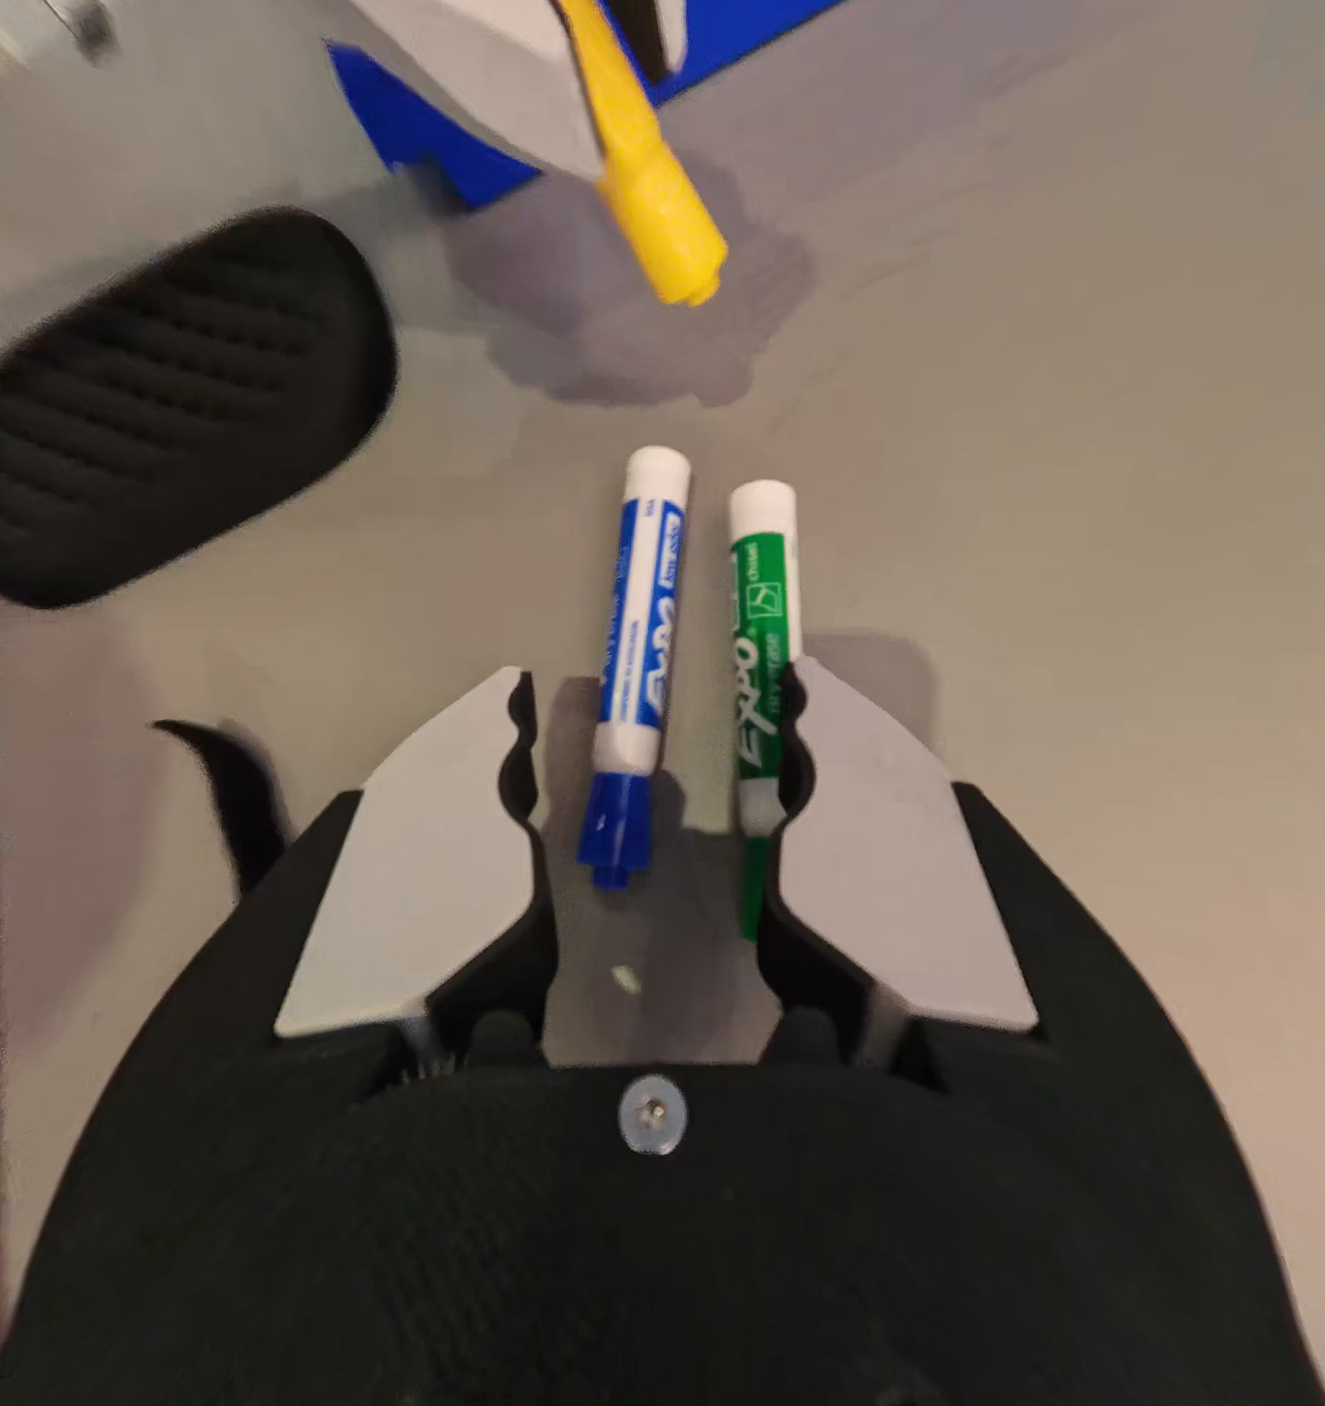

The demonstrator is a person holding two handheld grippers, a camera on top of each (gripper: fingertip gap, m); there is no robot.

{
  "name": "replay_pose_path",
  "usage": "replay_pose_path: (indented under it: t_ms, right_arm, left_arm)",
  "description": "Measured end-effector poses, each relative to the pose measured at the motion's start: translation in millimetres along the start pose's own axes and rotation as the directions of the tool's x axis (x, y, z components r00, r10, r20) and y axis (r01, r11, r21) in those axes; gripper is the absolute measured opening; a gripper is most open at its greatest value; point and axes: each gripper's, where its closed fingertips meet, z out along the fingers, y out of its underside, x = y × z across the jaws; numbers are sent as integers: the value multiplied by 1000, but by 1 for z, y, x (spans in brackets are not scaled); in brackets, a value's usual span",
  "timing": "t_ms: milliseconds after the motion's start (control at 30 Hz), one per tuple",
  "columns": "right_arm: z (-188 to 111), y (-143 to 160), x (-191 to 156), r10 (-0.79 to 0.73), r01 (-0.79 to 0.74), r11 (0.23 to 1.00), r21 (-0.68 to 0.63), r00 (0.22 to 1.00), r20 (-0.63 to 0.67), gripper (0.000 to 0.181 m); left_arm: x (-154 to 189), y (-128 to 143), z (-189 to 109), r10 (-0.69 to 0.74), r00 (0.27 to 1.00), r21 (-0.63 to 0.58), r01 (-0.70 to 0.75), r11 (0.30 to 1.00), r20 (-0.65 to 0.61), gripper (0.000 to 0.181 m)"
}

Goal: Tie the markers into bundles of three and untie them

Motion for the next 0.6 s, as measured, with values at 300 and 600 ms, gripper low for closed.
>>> replay_pose_path:
  t_ms: [300,600]
  right_arm:
    - [-4,21,50,-185,176,970,-168,982,-43,40]
    - [-33,27,113,-248,258,949,-182,966,74,39]
  left_arm:
    - [69,-11,3,-13,974,177,54,983,-226,18]
    - [97,-57,56,134,951,240,-66,968,-278,17]
